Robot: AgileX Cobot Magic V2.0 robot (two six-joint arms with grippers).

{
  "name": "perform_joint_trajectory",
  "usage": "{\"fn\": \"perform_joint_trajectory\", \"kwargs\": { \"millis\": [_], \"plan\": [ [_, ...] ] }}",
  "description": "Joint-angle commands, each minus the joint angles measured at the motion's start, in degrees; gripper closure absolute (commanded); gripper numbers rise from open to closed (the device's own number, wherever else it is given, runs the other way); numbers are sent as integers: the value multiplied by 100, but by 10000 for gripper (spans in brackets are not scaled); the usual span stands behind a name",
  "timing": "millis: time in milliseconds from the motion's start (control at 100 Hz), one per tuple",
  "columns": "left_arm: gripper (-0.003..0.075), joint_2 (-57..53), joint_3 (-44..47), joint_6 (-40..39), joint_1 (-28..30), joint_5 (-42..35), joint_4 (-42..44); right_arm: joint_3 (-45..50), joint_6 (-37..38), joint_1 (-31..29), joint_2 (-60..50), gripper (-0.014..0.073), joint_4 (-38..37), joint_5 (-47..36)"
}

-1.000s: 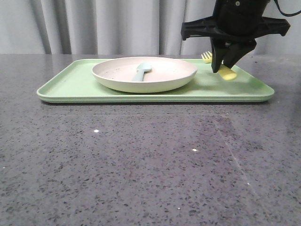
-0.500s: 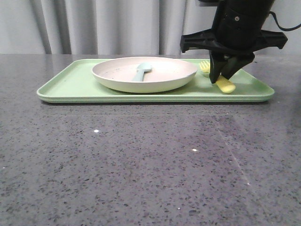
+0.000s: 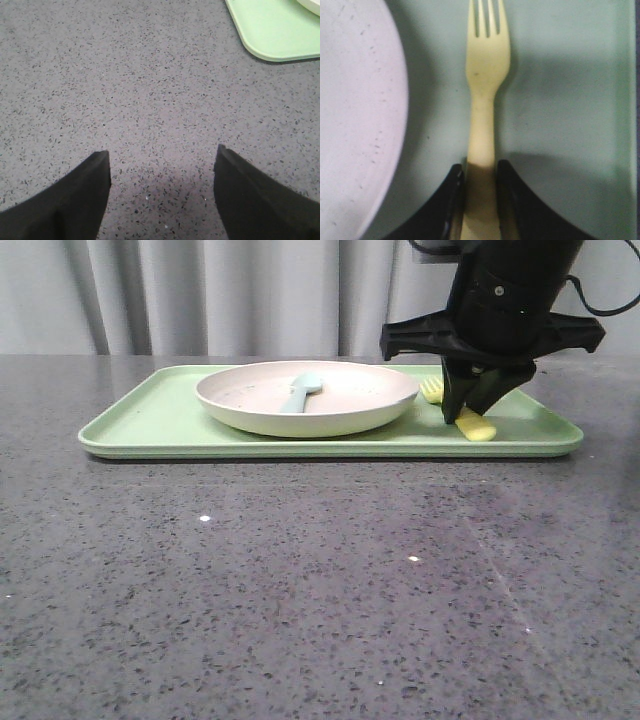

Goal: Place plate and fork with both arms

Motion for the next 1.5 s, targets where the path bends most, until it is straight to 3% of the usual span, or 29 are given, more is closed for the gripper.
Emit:
{"fn": "perform_joint_trajectory", "kwargs": {
  "millis": [0,180,290,570,920,1490],
  "plan": [
    [279,18,-164,-61,12,-349,-18,-114,-76,-26,-254,480,-33,-205],
    [279,18,-164,-61,12,-349,-18,-114,-76,-26,-254,288,-28,-211],
    [279,18,-164,-61,12,-349,-18,-114,-76,-26,-263,237,-28,-211],
    [279,18,-164,-61,12,-349,-18,-114,-76,-26,-824,237,-119,-199],
    [279,18,-164,-61,12,-349,-18,-7,-76,-26,-2558,242,-1219,609],
    [279,18,-164,-61,12,-349,-18,2177,-76,-26,-5691,242,-1751,1112]
  ]
}}
